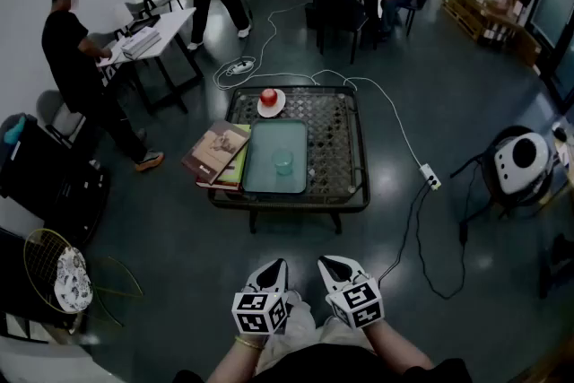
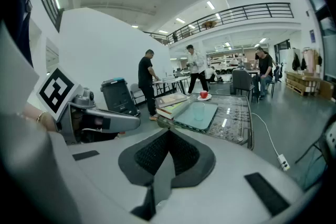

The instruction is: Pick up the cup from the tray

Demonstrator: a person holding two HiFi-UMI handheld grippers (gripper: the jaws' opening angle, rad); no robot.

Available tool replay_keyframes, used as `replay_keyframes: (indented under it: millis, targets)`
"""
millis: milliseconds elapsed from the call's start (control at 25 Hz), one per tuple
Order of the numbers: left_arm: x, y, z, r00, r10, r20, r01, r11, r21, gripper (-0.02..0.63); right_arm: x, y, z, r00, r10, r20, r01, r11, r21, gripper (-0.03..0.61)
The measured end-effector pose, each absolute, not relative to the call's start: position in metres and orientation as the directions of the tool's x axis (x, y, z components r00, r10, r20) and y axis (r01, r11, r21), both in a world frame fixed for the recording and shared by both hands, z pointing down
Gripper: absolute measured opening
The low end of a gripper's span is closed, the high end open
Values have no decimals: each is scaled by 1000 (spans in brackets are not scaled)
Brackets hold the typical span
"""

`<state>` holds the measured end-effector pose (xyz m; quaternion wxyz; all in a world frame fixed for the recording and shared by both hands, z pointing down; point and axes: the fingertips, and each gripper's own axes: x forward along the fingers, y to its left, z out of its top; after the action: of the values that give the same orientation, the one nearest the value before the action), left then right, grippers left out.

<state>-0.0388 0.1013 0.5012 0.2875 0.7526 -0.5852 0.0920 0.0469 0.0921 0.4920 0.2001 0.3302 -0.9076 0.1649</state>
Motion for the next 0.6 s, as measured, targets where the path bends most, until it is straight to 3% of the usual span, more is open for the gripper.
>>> replay_keyframes:
  millis: [200,600]
  targets:
    - [-28,140,491,227,-840,493,-941,-59,332,9,59,133,486,-724,-513,460,-636,756,-158,8]
    - [3,166,475,225,-848,479,-946,-73,316,9,73,154,470,-766,-497,408,-596,787,-161,8]
